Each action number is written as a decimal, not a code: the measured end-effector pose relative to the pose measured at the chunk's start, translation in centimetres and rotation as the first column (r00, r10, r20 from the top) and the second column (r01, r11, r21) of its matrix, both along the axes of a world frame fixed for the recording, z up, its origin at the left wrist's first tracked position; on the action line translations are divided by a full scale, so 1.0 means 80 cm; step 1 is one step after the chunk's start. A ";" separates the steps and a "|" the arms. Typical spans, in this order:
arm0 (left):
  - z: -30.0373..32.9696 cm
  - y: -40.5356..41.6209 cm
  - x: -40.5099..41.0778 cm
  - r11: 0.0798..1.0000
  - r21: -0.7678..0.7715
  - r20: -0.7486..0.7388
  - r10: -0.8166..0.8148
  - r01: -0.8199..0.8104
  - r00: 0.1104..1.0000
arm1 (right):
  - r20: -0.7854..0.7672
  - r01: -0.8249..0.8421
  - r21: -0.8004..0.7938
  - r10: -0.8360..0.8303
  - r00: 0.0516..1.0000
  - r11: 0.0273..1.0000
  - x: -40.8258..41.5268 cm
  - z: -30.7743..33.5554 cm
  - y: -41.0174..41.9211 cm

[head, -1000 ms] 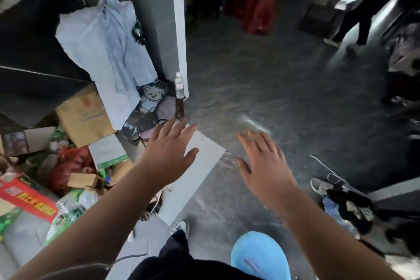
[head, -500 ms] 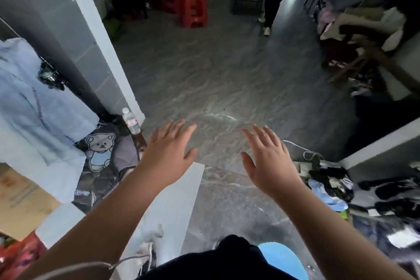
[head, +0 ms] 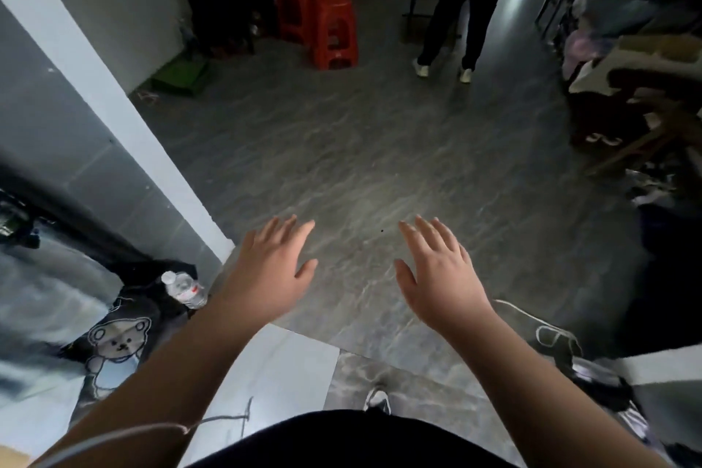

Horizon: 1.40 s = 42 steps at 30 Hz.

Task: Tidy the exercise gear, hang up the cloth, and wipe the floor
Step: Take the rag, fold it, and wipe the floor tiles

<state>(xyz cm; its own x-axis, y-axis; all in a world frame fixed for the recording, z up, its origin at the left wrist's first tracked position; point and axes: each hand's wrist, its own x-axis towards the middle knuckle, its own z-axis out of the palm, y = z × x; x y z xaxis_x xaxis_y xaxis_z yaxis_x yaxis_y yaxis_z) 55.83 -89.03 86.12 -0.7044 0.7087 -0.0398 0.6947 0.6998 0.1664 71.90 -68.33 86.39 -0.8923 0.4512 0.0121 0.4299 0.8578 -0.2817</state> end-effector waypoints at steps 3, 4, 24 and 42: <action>-0.003 0.024 -0.056 0.999 -0.018 0.000 0.035 -0.035 0.999 | 0.042 -0.073 0.022 0.072 0.997 0.997 -0.078 0.000 0.039; -0.005 0.030 -0.078 0.997 -0.021 0.006 0.070 -0.069 0.998 | 0.059 -0.092 0.015 0.091 0.994 0.996 -0.107 -0.001 0.048; -0.029 0.112 -0.713 0.966 -0.120 0.069 0.240 -0.231 0.968 | 0.111 -0.303 -0.008 0.302 0.947 0.953 -0.788 0.011 0.123; 0.002 0.325 -1.266 0.930 -0.103 0.090 0.362 -0.353 0.928 | 0.070 -0.407 -0.047 0.410 0.910 0.912 -1.387 -0.001 0.362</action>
